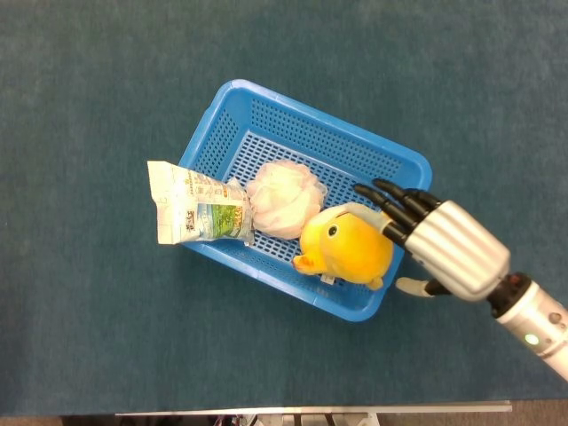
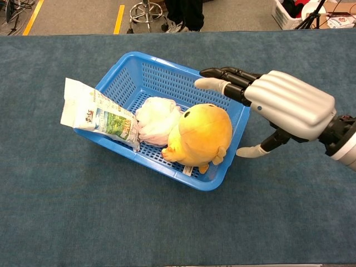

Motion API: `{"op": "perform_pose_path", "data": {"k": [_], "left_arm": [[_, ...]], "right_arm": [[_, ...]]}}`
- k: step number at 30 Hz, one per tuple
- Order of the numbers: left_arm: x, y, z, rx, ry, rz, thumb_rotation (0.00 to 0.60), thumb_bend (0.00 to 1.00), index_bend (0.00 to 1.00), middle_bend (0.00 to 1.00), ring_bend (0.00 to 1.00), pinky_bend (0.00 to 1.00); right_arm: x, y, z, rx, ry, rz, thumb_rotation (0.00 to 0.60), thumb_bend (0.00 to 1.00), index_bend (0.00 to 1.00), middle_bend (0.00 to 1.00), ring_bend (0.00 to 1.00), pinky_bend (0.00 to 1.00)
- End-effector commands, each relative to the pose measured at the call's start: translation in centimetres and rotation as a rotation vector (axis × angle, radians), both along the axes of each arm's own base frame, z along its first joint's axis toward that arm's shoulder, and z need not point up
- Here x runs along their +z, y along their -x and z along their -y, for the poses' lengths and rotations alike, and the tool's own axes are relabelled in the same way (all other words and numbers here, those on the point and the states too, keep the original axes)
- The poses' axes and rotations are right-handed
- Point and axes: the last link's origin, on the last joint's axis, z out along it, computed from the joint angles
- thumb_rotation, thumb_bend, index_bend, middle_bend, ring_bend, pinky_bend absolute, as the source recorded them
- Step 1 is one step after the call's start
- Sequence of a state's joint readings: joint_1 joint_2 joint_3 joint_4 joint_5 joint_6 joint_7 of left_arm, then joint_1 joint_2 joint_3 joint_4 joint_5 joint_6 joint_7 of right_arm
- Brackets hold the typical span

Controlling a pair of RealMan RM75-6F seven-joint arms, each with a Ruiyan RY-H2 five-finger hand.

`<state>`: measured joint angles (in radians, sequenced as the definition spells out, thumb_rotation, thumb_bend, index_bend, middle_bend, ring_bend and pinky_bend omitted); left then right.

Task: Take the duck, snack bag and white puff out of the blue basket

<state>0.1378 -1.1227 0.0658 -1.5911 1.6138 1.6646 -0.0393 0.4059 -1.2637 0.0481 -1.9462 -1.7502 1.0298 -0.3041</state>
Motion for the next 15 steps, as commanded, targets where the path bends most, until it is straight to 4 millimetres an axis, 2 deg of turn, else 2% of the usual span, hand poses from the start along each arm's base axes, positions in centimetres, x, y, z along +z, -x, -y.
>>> {"op": "perform_pose_path", "data": {"k": [1, 8, 15], "left_arm": [[0.0, 0.1, 0.1, 0.003, -0.001, 0.002, 0.600, 0.31, 0.40, 0.29, 0.23, 0.40], [0.0, 0.3, 0.2, 0.007, 0.000, 0.005, 0.600, 0.31, 0.40, 0.29, 0.23, 0.40], [0.0, 0.4, 0.3, 0.011, 0.001, 0.007, 0.600, 0.31, 0.41, 0.29, 0.23, 0.40]], "right_arm": [[-0.8, 0.0, 0.2, -0.006, -0.032, -0.003, 0.600, 0.00, 0.07, 0.03, 0.03, 0.26], [-2.3, 0.4, 0.7, -0.035, -0.070, -0.021, 0.600, 0.00, 0.07, 0.10, 0.07, 0.27], [-3.0, 0.9, 1.0, -0.060, -0.067, -0.018, 0.600, 0.00, 0.23, 0.26, 0.20, 0.43]]}}
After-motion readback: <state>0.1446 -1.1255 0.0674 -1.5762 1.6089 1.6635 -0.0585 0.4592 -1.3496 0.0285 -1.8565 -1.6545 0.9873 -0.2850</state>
